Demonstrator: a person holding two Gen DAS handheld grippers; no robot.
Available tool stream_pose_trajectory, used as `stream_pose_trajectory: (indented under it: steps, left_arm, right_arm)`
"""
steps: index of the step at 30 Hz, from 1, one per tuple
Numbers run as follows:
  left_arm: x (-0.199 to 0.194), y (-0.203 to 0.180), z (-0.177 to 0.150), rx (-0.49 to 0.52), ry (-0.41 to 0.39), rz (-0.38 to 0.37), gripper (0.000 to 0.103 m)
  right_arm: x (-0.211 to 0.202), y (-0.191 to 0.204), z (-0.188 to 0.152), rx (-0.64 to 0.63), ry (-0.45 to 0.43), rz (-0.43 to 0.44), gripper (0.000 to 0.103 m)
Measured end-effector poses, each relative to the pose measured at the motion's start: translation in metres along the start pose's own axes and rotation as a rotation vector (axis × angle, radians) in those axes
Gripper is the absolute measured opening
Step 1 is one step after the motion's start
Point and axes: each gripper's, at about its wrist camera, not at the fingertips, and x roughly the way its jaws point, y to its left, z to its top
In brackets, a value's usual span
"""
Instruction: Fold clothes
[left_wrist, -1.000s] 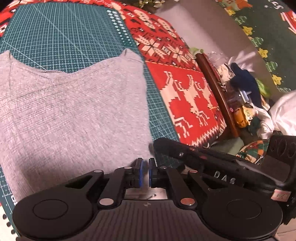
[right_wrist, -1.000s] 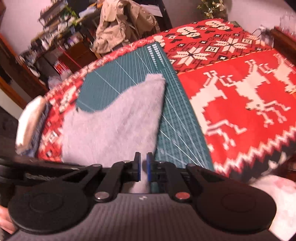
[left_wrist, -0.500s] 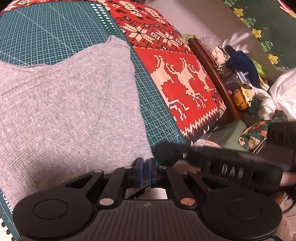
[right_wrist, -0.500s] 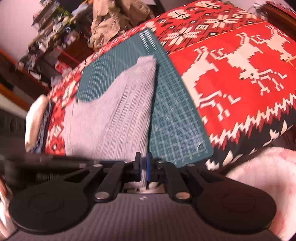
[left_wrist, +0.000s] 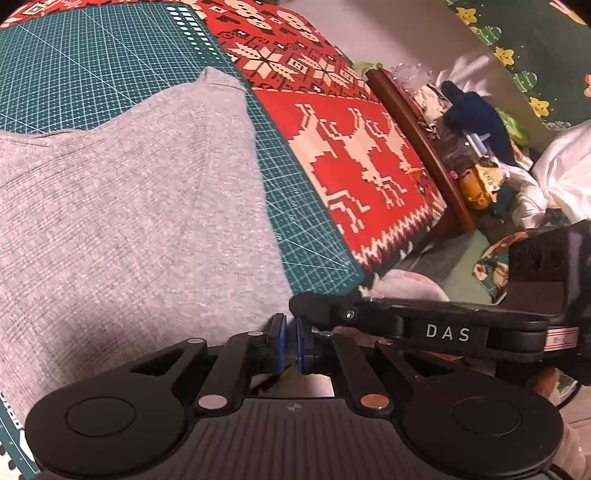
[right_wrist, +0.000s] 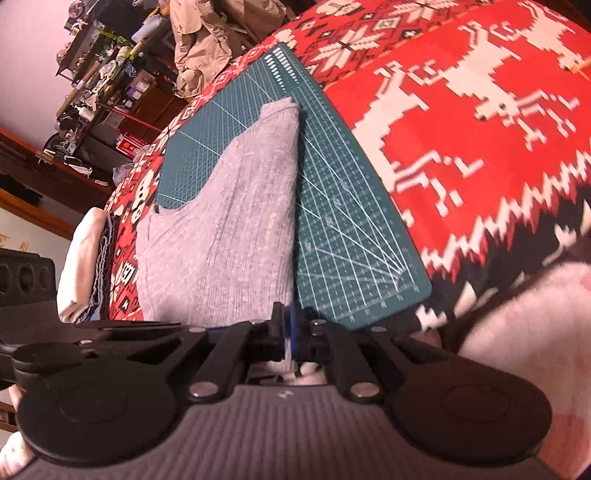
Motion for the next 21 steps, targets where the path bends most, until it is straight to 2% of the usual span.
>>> stream_pose_trajectory:
  steps: [4,7,9,13,16,20,21]
  left_arm:
    - [-0.013,0.000,0.006,-0.015,-0.032,-0.023,0.004]
    - [-0.023,0.001,0.023,-0.009,-0.055,-0.009,0.004]
    - [-0.025,-0.001,0.042,0.027,-0.054,0.044,0.009]
    - [-0.018,-0.008,0.089,0.146,-0.012,0.161,0.011]
    - [-0.008,-0.023,0.122,0.322,0.021,0.268,0.017]
    - [0.009,-0.047,0.146,0.695,0.077,0.402,0.041]
    - [0.013,-0.053,0.150,0.784,0.103,0.427,0.043]
  right_arm:
    - [-0.007,-0.012,-0.005,0.059,0.008,0.053,0.009]
    - [-0.010,-0.010,-0.007,0.044,-0.007,0.069,0.012]
    - [-0.008,-0.008,-0.006,0.036,-0.006,0.076,0.016]
    - [-0.005,-0.009,-0.004,0.035,-0.008,0.078,0.017]
    - [-0.009,-0.012,0.001,0.046,-0.031,0.086,0.017]
    - [-0.017,-0.019,0.008,0.056,-0.067,0.097,0.017]
    - [-0.018,-0.020,0.010,0.056,-0.071,0.096,0.017]
